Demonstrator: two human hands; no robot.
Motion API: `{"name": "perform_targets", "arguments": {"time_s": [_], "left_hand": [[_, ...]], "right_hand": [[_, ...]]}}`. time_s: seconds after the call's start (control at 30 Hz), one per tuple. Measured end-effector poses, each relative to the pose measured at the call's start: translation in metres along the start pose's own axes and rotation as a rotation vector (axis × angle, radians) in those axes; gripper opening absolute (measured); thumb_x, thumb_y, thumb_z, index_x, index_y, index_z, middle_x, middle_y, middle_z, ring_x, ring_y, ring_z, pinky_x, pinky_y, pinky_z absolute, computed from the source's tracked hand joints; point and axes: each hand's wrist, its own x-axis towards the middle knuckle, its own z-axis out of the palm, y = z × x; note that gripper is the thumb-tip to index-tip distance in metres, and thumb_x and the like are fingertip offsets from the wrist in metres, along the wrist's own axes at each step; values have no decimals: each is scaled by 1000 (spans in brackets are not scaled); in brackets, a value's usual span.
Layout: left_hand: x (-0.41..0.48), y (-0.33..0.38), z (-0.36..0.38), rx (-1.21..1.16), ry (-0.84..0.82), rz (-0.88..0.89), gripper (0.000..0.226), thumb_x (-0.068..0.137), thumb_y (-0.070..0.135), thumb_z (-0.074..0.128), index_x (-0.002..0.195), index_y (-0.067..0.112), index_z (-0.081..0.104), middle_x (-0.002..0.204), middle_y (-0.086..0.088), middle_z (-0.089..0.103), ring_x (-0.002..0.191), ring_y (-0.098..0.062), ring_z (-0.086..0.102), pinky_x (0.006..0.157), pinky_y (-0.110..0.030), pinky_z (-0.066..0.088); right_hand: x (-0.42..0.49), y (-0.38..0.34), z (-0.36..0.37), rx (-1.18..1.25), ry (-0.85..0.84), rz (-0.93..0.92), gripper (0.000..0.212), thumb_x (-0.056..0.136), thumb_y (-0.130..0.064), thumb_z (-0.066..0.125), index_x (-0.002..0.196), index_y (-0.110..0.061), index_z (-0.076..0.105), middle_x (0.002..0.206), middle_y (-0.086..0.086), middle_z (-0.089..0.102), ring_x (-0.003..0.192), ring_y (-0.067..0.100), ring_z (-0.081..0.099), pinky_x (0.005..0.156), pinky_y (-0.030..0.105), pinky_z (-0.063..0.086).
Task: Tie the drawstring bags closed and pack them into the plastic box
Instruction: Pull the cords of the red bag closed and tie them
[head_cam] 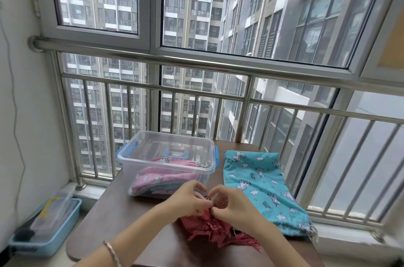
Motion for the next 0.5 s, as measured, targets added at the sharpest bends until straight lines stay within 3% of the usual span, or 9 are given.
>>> {"name": "perform_targets", "arguments": {"time_s": [0.1, 0.23, 0.33, 0.43, 0.5], "left_hand": [[-1, 4, -6, -9, -91, -65, 48, 79, 8, 75, 118, 7, 46, 66, -2, 65, 47, -9, 52, 44, -20, 39], [-1, 7, -8, 97, -102, -57, 46, 75, 17, 78, 113, 16, 53, 78, -2, 66, 48, -8, 50, 45, -21, 38], [-2, 8, -7, 207, -92, 14, 38, 76, 24, 76, 109, 22, 56, 83, 1, 73, 59, -10, 59, 51, -20, 45], [-3, 10, -5, 302, -17, 148, 21, 78, 21, 71, 97, 16, 65, 87, 0, 75, 76, -9, 70, 69, -20, 54], [-2, 11, -5, 377, 1, 225, 10, 80, 19, 70, 90, 17, 69, 85, 3, 74, 75, -1, 67, 73, -17, 53]], "right_hand": [[-2, -4, -2, -136, -25, -50, 20, 73, -21, 58, 83, -22, 75, 72, -3, 70, 66, 10, 62, 64, 27, 52], [-1, -8, -5, -227, 6, -63, 16, 76, -18, 60, 78, -21, 75, 74, -6, 68, 73, 9, 61, 64, 20, 49], [3, -6, -2, -38, 6, 34, 15, 74, -16, 60, 69, -27, 69, 69, -6, 68, 65, 4, 61, 64, 19, 49], [5, -2, 0, 221, 42, 115, 17, 73, -8, 59, 70, -22, 70, 67, -2, 68, 64, 6, 60, 64, 23, 48], [6, 3, 0, 362, 58, 175, 13, 74, -4, 62, 76, -16, 67, 71, 2, 67, 66, 11, 59, 62, 22, 46]]}}
